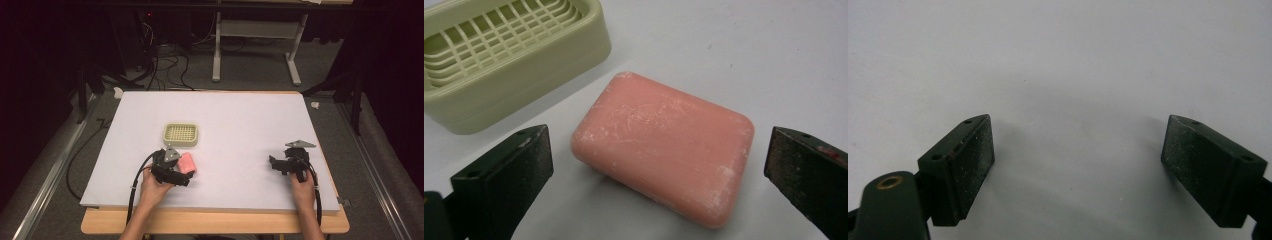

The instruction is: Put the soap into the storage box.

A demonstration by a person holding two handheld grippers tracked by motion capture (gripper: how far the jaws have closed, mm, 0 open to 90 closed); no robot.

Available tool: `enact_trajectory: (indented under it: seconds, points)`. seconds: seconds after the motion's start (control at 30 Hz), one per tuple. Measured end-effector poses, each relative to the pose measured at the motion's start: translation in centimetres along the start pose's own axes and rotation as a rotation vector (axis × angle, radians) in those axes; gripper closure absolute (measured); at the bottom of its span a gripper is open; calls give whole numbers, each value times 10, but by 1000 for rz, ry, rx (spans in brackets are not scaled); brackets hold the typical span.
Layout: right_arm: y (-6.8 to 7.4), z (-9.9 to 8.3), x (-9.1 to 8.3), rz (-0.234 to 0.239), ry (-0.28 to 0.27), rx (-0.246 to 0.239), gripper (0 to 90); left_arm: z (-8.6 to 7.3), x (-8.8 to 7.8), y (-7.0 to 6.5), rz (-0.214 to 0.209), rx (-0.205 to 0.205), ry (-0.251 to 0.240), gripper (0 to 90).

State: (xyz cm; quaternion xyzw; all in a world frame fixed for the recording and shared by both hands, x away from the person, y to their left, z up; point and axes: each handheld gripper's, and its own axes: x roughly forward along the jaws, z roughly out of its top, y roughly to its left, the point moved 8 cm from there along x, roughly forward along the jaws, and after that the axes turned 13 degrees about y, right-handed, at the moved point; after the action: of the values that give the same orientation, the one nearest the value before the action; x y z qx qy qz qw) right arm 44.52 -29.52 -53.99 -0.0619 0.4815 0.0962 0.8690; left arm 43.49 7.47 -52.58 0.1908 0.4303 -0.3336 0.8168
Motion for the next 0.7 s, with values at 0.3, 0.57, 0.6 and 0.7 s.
enact_trajectory:
  seconds: [0.3, 0.57, 0.6, 0.7]
  points:
    - [0, 0, 0, 0, 0, 0, 143, 2, 7, 1, 6, 7, 11, 2]
    - [0, 0, 0, -1, 0, 1, 143, 7, 12, 2, 13, 4, 19, 2]
    - [0, 0, 0, -1, 0, 1, 143, 7, 13, 2, 14, 8, 25, 2]
    - [0, 0, 0, -1, 0, 1, 143, 9, 16, 1, 14, 8, 26, 2]
